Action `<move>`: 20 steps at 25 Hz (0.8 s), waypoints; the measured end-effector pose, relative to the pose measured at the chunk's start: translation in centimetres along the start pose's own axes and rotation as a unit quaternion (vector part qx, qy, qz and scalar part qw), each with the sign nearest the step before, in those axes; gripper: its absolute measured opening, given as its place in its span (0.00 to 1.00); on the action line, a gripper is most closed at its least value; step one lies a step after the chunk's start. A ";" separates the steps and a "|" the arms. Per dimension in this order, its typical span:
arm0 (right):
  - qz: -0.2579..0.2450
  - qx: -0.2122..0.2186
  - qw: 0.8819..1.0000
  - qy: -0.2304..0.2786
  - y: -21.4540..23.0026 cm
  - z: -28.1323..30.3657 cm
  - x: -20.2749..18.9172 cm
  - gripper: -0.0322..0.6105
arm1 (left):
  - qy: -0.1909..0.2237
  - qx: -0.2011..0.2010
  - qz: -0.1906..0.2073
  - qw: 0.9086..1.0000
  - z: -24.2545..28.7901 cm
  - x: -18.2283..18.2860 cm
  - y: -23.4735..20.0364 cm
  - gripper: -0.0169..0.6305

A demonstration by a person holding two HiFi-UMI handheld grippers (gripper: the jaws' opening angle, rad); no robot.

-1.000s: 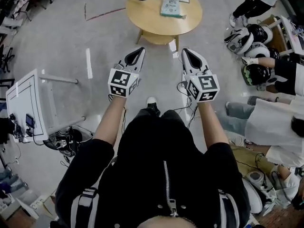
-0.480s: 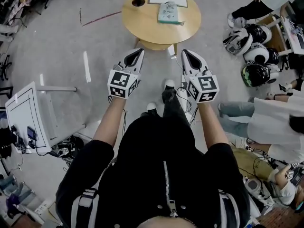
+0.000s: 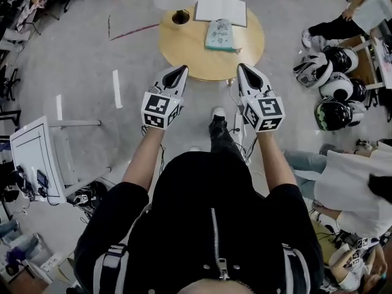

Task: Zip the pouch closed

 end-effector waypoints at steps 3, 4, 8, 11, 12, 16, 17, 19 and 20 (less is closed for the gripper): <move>-0.001 0.012 1.000 -0.001 3.3 2.8 0.7 0.06 | -0.003 0.012 -0.003 1.000 3.6 0.7 -1.2 0.04; -0.002 0.015 1.000 -0.002 4.6 3.7 0.9 0.06 | -0.003 0.016 -0.005 1.000 4.9 1.0 -1.5 0.04; -0.004 0.027 1.000 -0.009 9.6 7.1 1.9 0.06 | -0.006 0.034 -0.010 0.999 9.7 2.3 -2.8 0.04; -0.010 0.037 0.999 -0.017 12.7 9.6 2.4 0.06 | -0.003 0.048 -0.012 0.999 12.7 3.1 -3.7 0.04; -0.011 0.042 0.999 -0.021 13.6 10.2 2.4 0.06 | -0.003 0.051 -0.014 0.999 13.5 3.1 -3.8 0.04; -0.014 0.058 0.998 -0.035 17.2 12.8 1.6 0.06 | -0.015 0.058 -0.023 0.998 17.2 2.6 -4.1 0.04; -0.014 0.061 0.997 -0.039 18.0 13.4 1.3 0.06 | -0.018 0.058 -0.025 0.998 18.1 2.3 -4.1 0.04; -0.014 0.069 0.996 -0.047 19.0 14.4 0.4 0.06 | -0.027 0.059 -0.029 0.997 19.5 1.7 -4.3 0.04; -0.014 0.075 0.996 -0.052 19.4 14.9 -0.1 0.06 | -0.031 0.061 -0.030 0.997 20.0 1.4 -4.3 0.04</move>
Point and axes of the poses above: the fingertips, and each gripper's own axes: z forward along the fingers, y to its right, x out of its top, the point moved 3 cm from there along -z, backward along the fingers
